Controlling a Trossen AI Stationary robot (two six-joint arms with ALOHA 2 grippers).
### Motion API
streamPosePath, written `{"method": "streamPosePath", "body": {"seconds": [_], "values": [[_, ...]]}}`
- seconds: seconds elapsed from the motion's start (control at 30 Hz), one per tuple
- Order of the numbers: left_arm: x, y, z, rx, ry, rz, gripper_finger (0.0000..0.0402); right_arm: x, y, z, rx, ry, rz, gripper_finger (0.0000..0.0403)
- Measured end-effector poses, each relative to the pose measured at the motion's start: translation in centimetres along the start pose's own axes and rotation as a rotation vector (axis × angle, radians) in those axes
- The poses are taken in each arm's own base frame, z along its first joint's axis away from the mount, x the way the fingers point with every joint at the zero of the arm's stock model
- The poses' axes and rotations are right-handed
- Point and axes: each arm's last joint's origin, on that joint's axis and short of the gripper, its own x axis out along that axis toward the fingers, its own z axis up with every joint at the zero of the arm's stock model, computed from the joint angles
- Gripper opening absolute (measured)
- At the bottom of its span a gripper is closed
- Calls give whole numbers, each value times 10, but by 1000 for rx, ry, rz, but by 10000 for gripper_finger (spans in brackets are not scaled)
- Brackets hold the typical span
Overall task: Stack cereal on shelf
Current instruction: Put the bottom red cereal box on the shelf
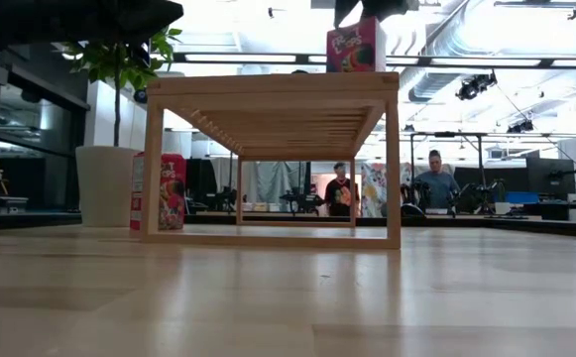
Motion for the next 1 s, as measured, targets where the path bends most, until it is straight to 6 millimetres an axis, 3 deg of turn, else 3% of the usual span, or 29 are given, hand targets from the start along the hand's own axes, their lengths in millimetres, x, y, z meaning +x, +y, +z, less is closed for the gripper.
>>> {"method": "streamPosePath", "body": {"seconds": [0.23, 0.5, 0.87, 1.0], "values": [[0, 0, 0, 1, 0, 0, 0, -5, 2, 9, -46, -92, 20, 272], [0, 0, 0, 0, 3, 0, 0, -41, 1, 21, -46, -259, -73, 272], [0, 0, -1, -1, 9, 1, 0, -52, 7, -18, -113, -18, -182, 272], [0, 0, -1, 2, 8, 1, 0, -64, 13, -29, -112, -30, -157, 272]]}}
